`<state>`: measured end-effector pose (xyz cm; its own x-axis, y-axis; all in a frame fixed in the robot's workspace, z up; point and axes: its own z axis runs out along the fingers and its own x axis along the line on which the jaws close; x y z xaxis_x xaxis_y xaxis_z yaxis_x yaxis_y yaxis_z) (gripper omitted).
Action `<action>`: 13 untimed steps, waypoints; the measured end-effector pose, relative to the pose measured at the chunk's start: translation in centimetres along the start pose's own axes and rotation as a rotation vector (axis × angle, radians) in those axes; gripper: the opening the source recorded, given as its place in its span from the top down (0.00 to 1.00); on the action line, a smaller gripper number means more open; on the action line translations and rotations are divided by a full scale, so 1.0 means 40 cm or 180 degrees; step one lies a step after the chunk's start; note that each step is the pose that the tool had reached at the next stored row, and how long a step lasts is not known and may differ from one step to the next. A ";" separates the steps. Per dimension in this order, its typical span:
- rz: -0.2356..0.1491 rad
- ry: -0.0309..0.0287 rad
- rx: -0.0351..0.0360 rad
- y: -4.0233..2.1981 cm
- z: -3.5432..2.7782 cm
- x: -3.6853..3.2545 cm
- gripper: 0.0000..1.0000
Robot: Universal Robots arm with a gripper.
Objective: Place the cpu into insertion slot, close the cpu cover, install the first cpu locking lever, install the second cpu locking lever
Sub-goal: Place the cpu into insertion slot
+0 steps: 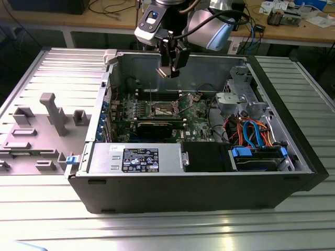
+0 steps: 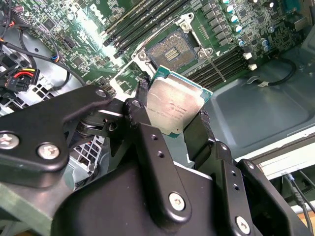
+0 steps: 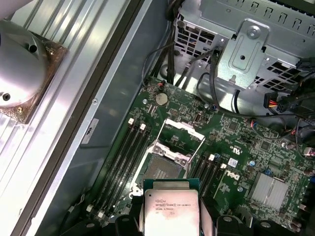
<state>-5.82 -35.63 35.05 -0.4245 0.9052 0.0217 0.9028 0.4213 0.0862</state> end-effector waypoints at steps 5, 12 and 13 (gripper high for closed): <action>0.0001 0.0000 0.0000 0.000 0.000 0.000 0.46; 0.0025 -0.0002 -0.0001 0.000 0.000 0.000 0.46; 0.0038 -0.0003 -0.0001 0.000 0.001 0.000 0.46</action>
<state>-5.82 -35.63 35.02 -0.4135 0.9102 0.0217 0.9078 0.4104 0.0863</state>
